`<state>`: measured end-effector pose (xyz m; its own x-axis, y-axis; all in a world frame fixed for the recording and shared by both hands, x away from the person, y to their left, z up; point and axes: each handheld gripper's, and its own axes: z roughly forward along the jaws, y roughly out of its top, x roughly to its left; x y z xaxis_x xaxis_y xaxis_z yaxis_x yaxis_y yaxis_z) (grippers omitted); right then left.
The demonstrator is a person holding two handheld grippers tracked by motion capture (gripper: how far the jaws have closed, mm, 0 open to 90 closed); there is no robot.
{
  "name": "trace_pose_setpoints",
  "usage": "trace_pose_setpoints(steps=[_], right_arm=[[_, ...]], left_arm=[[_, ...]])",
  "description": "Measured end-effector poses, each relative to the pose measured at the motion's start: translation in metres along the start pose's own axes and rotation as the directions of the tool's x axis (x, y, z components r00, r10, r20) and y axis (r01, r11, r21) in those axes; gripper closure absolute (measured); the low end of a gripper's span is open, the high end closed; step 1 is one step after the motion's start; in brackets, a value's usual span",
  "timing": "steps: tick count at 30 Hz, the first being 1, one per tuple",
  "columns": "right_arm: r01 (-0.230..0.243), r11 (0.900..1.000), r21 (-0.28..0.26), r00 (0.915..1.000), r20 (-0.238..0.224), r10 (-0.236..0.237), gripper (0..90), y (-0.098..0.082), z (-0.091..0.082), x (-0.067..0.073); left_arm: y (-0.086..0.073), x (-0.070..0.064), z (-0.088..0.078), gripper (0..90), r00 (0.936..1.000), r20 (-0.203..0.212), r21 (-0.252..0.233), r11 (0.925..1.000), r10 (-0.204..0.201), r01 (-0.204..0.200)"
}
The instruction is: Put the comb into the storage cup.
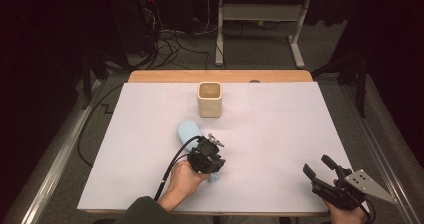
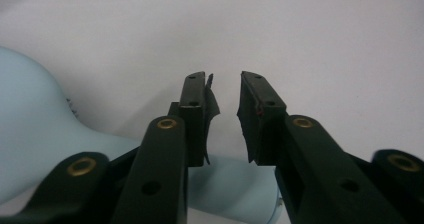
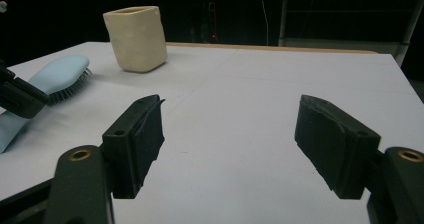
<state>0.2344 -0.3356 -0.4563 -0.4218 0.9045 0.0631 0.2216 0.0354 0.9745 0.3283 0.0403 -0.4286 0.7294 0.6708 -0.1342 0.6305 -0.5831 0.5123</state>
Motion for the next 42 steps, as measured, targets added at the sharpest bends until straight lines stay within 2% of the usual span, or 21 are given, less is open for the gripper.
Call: trace_pose_setpoints(steps=[8, 20, 27, 42], right_arm=[[0.006, 1.0, 0.009, 0.9999, -0.008, -0.006, 27.9, -0.0003, 0.0009, -0.0002], [0.017, 0.999, 0.04, 0.9997, -0.017, -0.016, 27.9, -0.0012, 0.0033, -0.0002], [0.02, 0.998, 0.058, 0.9995, -0.025, -0.018, 27.7, -0.0017, 0.0048, -0.0001], [0.024, 0.998, 0.056, 0.9992, -0.034, -0.022, 27.4, -0.0018, 0.0051, 0.0005]], left_arm=[[-0.0005, 0.0005, 0.0024, 82.1, 0.9999, -0.006, 0.039, 0.9991, 0.012, -0.012], [-0.0017, 0.0017, 0.0039, 84.8, 0.9997, -0.015, 0.075, 0.997, 0.019, -0.018], [-0.0022, 0.0027, 0.0037, 85.8, 1.0, -0.004, 0.082, 0.9966, 0.009, -0.009], [-0.0079, 0.0041, 0.0002, 86.3, 1.0, 0.006, 0.088, 0.9961, 0.001, -0.002]])
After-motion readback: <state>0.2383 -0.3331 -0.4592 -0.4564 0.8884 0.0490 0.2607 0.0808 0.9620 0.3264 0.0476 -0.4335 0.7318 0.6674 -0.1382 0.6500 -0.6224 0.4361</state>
